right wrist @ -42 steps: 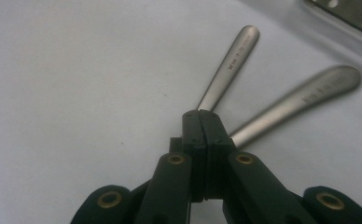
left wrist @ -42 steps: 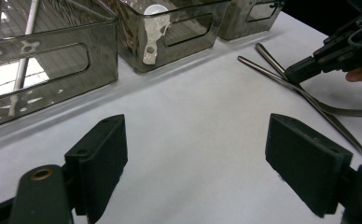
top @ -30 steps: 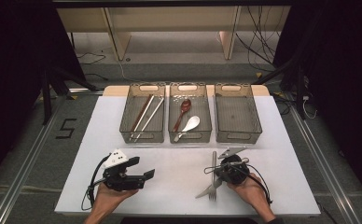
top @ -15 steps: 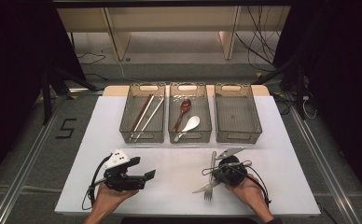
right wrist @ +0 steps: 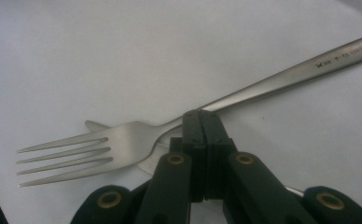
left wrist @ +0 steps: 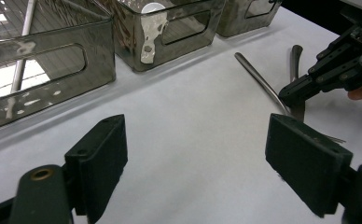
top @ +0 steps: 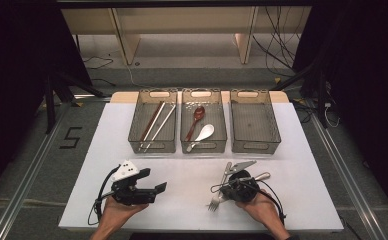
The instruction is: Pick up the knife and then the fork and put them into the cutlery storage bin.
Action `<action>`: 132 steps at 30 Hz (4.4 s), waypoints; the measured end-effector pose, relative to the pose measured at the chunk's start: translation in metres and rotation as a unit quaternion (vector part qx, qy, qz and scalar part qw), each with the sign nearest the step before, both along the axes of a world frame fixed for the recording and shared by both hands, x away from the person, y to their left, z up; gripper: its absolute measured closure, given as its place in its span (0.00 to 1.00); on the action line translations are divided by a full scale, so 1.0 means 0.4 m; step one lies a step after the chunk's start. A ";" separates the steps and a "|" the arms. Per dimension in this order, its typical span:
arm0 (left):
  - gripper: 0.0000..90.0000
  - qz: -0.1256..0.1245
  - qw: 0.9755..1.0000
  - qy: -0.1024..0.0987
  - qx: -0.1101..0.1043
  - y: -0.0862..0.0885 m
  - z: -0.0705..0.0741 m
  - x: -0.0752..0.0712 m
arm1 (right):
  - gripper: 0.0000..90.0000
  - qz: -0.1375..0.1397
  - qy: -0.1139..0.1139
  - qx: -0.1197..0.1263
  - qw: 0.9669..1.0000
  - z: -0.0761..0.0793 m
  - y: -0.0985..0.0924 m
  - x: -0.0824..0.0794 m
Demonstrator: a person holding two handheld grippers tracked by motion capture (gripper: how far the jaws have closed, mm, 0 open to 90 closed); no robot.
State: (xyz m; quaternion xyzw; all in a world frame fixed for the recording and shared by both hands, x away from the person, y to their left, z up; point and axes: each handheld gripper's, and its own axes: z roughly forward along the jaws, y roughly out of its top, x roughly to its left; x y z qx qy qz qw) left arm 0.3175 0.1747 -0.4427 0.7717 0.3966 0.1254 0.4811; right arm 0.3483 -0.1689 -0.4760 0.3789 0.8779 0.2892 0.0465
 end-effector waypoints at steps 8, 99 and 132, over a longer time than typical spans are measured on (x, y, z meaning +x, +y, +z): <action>0.23 0.000 1.000 -0.002 0.002 0.001 -0.001 -0.001 | 1.00 0.008 0.010 -0.009 1.000 0.004 -0.005 -0.004; 0.23 -0.001 1.000 -0.002 0.007 -0.002 -0.001 -0.005 | 0.77 -0.037 0.002 -0.087 0.996 0.079 -0.220 -0.013; 0.22 -0.004 1.000 -0.006 0.002 0.001 0.000 -0.005 | 0.77 0.070 0.058 -0.191 0.977 0.052 -0.133 0.000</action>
